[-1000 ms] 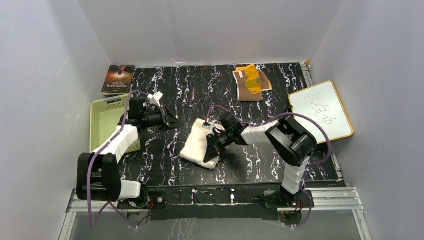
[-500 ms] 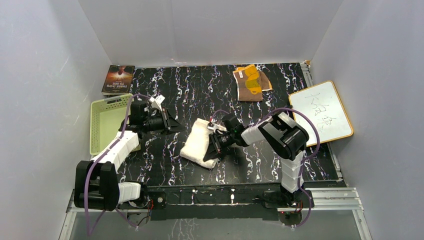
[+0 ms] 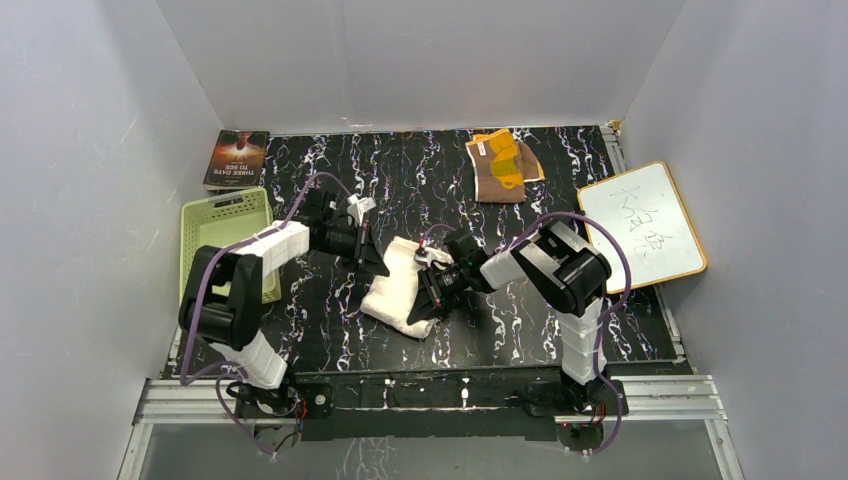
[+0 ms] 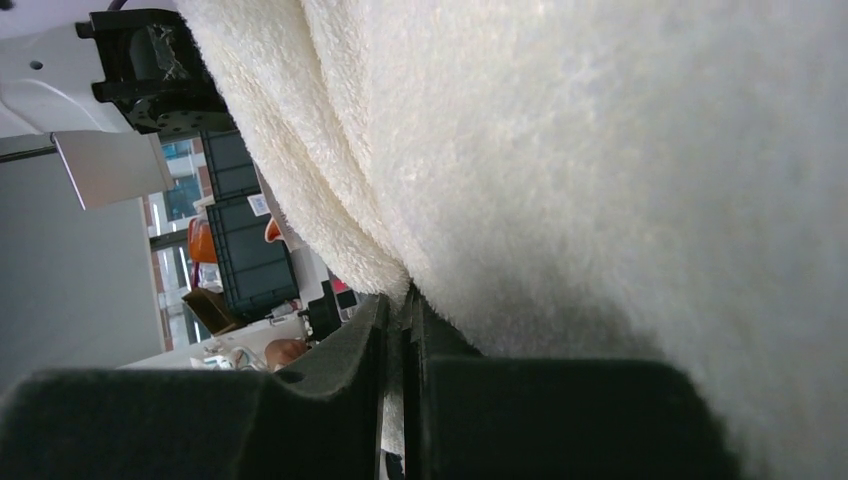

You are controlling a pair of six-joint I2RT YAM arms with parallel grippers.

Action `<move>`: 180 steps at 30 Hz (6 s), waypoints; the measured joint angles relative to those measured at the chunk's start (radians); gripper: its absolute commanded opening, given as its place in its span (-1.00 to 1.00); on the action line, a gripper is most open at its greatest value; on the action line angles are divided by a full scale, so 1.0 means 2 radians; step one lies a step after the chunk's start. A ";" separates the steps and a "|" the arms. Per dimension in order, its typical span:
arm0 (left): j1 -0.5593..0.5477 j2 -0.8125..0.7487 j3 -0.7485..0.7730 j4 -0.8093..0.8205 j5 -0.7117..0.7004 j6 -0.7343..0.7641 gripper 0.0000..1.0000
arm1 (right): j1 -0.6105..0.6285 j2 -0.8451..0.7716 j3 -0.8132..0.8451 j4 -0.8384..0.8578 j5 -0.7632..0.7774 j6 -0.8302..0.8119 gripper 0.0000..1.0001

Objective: Roll the towels
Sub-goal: Roll the towel at the center of the board.

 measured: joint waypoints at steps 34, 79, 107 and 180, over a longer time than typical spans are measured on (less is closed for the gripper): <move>-0.042 0.141 0.041 -0.107 -0.026 0.124 -1.00 | -0.003 0.003 0.031 -0.072 -0.029 -0.089 -1.00; 0.016 -0.037 0.133 -0.135 -0.170 0.025 -1.00 | -0.036 0.029 0.067 -0.111 -0.014 -0.074 -1.00; -0.085 -0.106 -0.229 0.239 -0.222 -0.257 -1.00 | -0.034 0.040 0.109 -0.196 -0.008 -0.121 -1.00; 0.016 -0.118 -0.371 0.383 -0.072 -0.331 -1.00 | -0.015 0.056 0.178 -0.314 0.001 -0.176 -0.13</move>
